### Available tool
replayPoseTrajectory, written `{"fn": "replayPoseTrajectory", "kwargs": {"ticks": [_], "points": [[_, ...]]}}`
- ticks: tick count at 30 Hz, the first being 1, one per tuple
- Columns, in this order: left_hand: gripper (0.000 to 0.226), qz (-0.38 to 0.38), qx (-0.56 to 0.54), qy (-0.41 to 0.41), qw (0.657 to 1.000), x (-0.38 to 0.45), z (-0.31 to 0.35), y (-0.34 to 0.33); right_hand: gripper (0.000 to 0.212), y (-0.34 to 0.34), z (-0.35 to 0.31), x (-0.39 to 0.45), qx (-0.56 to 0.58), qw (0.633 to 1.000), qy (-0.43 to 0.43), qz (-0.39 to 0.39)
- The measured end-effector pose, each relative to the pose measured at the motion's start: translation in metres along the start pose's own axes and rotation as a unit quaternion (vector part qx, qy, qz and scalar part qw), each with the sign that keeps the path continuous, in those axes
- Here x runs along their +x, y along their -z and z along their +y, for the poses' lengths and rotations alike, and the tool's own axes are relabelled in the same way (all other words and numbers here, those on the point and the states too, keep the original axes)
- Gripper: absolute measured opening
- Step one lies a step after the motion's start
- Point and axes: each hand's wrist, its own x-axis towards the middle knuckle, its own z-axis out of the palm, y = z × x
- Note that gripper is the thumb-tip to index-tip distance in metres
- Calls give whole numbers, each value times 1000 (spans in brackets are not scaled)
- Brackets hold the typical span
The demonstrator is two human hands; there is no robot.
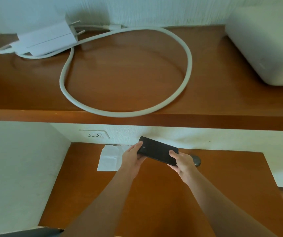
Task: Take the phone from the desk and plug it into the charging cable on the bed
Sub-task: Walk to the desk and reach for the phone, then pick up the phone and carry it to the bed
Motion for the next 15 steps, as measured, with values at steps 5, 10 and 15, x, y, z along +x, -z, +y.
{"fn": "replayPoseTrajectory", "kwargs": {"ticks": [5, 10, 15], "points": [[29, -16, -17, -8, 1000, -28, -12, -5, 10, 1, -2, -16, 23, 1000, 3, -8], [33, -41, -44, -23, 998, -60, -29, -5, 12, 2, -2, -49, 72, 996, 9, -43], [34, -48, -32, -32, 998, -91, -40, -11, 13, 6, -6, -84, 59, 995, 44, -74]]}}
